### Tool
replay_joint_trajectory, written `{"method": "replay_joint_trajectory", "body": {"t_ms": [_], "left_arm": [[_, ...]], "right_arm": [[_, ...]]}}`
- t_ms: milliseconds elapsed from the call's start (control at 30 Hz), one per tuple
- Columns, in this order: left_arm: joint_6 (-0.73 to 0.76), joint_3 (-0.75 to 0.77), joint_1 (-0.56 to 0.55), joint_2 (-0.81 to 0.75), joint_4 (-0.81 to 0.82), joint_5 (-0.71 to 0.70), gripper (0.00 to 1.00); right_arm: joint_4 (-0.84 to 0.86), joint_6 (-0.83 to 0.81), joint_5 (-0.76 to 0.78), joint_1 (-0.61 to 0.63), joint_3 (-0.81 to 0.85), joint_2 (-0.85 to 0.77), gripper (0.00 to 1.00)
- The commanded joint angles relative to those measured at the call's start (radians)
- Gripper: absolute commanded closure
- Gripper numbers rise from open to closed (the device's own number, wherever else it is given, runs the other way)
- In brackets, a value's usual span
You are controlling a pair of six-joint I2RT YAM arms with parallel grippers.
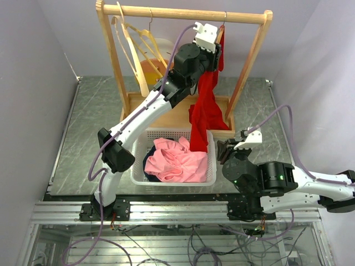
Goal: Remove the t-shirt from the hanger
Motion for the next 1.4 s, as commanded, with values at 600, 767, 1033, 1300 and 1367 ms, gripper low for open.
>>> {"method": "replay_joint_trajectory", "body": {"t_ms": [600, 767, 1033, 1300, 1367], "left_arm": [[0.141, -0.048, -0.004, -0.04, 0.221, -0.102, 0.93], [0.185, -0.079, 0.005, -0.09, 0.289, -0.125, 0.93], [0.198, -0.208, 0.025, -0.204, 0.347, -0.12, 0.93], [0.193, -0.377, 0.025, -0.325, 0.338, -0.095, 0.93], [0.193, -0.455, 0.026, -0.364, 0.37, -0.094, 0.93]], "right_arm": [[0.042, -0.008, -0.008, 0.003, -0.03, -0.012, 0.69], [0.056, -0.028, -0.01, 0.003, -0.035, -0.012, 0.69], [0.044, -0.012, -0.008, 0.003, -0.034, -0.014, 0.69], [0.063, -0.048, 0.001, 0.004, -0.022, -0.006, 0.68], [0.075, -0.061, 0.005, 0.004, -0.022, -0.005, 0.68]]}}
